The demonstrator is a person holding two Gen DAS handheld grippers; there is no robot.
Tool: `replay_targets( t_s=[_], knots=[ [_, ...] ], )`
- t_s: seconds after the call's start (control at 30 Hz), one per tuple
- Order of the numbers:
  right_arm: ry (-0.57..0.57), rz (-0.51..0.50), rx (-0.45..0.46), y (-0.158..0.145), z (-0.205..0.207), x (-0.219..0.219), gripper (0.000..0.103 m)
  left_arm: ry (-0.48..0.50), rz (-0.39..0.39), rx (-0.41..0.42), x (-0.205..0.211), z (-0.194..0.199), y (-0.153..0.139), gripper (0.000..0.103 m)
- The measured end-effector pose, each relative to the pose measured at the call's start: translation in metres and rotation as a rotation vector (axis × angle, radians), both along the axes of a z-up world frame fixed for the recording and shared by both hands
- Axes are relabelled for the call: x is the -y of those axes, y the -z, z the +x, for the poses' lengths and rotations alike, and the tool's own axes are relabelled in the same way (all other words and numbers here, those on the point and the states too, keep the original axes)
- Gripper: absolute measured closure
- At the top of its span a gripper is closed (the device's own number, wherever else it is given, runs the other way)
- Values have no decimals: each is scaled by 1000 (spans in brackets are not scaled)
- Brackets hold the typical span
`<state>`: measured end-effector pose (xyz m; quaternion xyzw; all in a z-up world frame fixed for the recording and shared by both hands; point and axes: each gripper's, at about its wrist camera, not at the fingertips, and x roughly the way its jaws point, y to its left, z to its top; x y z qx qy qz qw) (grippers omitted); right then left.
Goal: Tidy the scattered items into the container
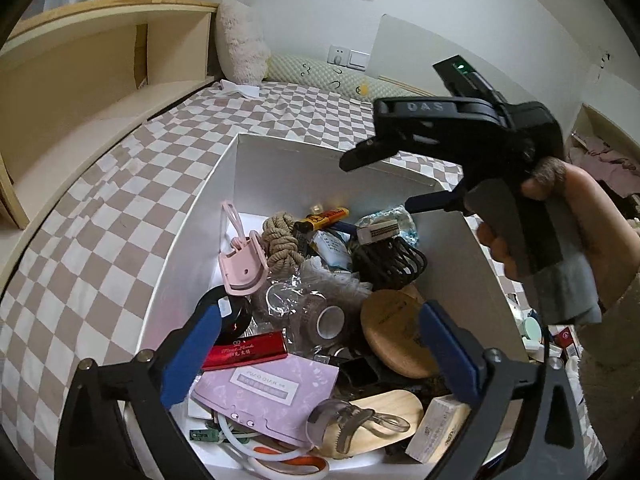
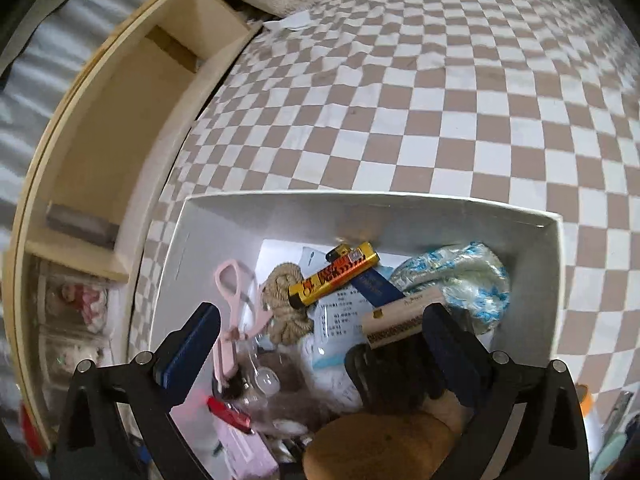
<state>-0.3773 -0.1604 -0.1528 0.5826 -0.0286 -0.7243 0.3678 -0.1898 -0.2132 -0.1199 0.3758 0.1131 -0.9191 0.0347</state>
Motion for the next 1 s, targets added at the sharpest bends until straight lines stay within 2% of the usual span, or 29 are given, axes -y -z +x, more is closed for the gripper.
replay_targets(
  t_s=[0.1, 0.4, 0.63, 1.0],
  knots=[
    [-25, -7, -68, -9, 7, -9, 0, -4, -15, -5, -3, 4, -8, 1],
    [-2, -80, -204, -47, 25, -51, 0, -29, -70, -35, -19, 19, -36, 0],
    [-32, -48, -295, -72, 54, -81, 0, -63, -83, -73, -33, 35, -54, 0],
    [-75, -30, -337, -96, 98, -131, 0, -102, -103, -95, -56, 61, -71, 0]
  ],
)
